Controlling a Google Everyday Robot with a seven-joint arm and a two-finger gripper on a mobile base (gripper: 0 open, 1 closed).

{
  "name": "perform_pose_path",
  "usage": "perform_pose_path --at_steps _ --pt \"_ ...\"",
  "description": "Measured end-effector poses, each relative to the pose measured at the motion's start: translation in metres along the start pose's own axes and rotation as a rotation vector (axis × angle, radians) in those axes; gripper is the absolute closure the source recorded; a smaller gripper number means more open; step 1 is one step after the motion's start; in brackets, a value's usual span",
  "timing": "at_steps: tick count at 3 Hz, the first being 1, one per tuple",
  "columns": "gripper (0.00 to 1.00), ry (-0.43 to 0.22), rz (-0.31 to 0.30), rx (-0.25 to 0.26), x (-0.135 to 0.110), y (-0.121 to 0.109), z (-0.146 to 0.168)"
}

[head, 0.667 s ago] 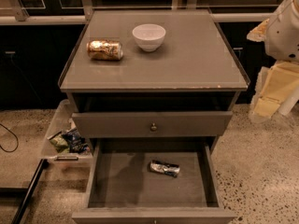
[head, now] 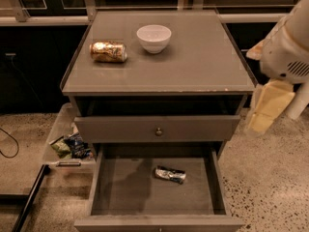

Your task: Pick redbull can from middle drawer and place on counter

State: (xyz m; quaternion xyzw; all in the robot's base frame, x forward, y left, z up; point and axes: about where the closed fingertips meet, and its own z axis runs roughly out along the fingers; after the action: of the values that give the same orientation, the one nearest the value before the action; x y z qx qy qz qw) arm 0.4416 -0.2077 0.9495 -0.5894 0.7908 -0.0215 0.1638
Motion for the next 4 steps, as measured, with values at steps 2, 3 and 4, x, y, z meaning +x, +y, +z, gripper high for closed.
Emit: perform_pose_path --at_steps 2,3,4 --pt "0.00 -0.031 0.030 -0.098 0.018 0.033 0.129" --pt "0.00 -0.044 0.010 -0.096 0.039 0.038 0.188" --pt "0.00 -0.082 -0.016 -0.092 0.047 0.041 0.229"
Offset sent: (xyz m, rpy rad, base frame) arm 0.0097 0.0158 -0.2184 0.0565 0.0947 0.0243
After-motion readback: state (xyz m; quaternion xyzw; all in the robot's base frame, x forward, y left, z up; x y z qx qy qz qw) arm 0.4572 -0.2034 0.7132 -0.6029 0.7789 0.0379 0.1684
